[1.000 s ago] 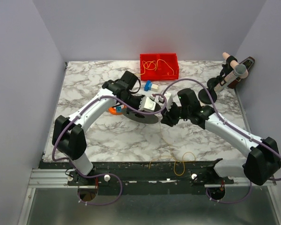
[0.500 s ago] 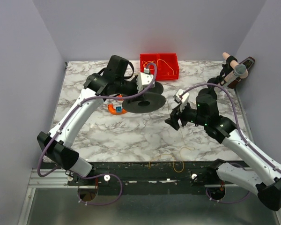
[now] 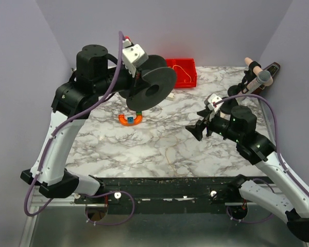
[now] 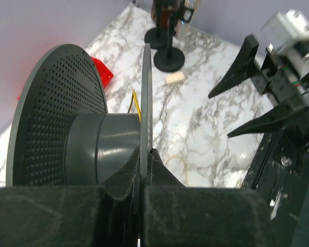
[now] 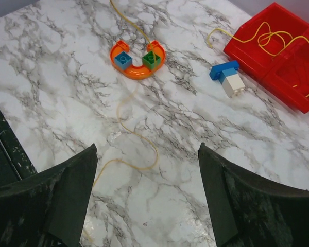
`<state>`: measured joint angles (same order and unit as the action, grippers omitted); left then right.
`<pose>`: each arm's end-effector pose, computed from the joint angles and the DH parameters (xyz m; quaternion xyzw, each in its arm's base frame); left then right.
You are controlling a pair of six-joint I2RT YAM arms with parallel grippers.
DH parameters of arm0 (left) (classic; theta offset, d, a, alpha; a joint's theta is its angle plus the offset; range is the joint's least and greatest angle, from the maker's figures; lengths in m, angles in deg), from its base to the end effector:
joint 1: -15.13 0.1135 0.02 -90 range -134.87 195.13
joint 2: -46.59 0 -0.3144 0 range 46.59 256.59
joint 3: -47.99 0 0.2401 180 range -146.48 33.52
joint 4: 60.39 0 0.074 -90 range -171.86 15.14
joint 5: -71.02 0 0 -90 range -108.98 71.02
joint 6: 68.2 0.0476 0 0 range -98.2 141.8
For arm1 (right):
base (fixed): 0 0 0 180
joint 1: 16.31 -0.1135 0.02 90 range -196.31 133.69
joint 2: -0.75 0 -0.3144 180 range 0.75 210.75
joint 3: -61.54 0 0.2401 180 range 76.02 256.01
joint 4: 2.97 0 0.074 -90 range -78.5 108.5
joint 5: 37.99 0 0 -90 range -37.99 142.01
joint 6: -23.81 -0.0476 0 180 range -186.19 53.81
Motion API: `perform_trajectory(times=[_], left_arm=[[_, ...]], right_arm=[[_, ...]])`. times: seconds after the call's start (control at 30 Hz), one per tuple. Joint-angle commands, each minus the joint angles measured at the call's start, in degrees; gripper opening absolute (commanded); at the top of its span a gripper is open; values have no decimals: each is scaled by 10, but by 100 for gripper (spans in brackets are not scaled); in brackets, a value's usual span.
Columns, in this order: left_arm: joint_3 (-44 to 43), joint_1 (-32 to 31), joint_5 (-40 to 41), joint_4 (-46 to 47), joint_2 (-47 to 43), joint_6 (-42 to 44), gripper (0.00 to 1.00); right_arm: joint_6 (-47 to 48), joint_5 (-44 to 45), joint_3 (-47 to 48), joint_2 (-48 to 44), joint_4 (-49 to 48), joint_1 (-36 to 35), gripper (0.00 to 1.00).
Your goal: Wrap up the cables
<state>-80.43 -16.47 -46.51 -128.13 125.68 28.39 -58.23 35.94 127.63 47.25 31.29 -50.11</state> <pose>0.1820 -0.1378 0.5676 0.3892 0.6989 -0.3114 0.5128 0.1137 0.0920 0.3917 -0.3592 0.7019 0.2431 0.5650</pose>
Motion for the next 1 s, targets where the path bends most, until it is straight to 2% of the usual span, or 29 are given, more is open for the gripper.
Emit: perform_trajectory(times=[0.0,0.13,0.27,0.47,0.7,0.87,0.97], left_arm=[[-76,2,50,10,-25,-84,0],[-151,3,71,8,-16,-115,0],[-209,3,122,24,1,-129,0],[-237,2,159,61,31,-111,0],[-286,2,172,70,73,-97,0],[-333,2,182,69,101,-82,0],[-346,2,194,63,111,-69,0]], right_arm=[[-21,35,17,22,-2,-4,88],[-11,40,21,79,-45,-4,89],[43,37,9,145,-80,-4,89],[87,-18,-12,216,-72,-33,87],[69,42,-15,327,-84,-122,85],[18,89,-56,338,-118,-142,84],[7,121,-57,344,-99,-162,78]])
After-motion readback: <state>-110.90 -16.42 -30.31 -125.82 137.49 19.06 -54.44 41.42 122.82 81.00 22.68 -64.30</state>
